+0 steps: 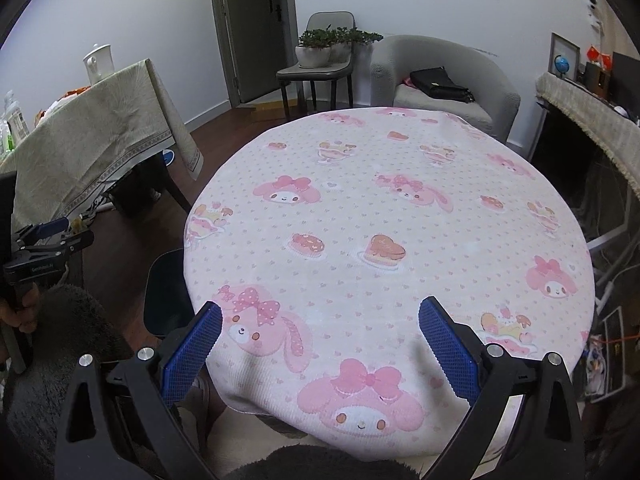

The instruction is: Collect trash

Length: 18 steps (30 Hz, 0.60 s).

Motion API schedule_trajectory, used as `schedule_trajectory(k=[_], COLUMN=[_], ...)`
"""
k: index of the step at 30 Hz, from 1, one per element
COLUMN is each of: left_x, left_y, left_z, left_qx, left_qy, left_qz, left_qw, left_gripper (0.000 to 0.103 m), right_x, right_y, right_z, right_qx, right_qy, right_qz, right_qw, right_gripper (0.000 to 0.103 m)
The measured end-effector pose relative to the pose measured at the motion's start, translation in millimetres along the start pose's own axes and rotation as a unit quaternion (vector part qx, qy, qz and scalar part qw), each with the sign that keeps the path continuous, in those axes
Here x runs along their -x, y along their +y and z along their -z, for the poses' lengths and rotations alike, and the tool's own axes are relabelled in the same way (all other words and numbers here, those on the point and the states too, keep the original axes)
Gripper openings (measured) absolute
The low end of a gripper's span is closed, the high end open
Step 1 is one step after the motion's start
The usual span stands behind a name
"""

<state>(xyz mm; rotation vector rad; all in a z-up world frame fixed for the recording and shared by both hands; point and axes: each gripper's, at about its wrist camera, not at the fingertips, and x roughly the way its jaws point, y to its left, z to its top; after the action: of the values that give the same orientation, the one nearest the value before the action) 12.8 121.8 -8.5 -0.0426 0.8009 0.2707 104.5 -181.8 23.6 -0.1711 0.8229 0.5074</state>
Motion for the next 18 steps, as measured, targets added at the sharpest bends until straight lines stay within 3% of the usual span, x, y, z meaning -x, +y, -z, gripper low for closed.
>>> schedule_trajectory(k=[18], left_x=[-6.9], left_y=[-1.5], left_z=[0.4], left_qx=[-0.002], left_qy=[0.017], left_qz=[0.004], left_qw=[0.9999], left_gripper=[0.096], right_x=[-4.1], right_y=[-2.2], right_z=[0.9], right_qx=[-0.002], right_qy=[0.002], right_qz=[-0.001], right_qw=[1.000], right_gripper=[0.100])
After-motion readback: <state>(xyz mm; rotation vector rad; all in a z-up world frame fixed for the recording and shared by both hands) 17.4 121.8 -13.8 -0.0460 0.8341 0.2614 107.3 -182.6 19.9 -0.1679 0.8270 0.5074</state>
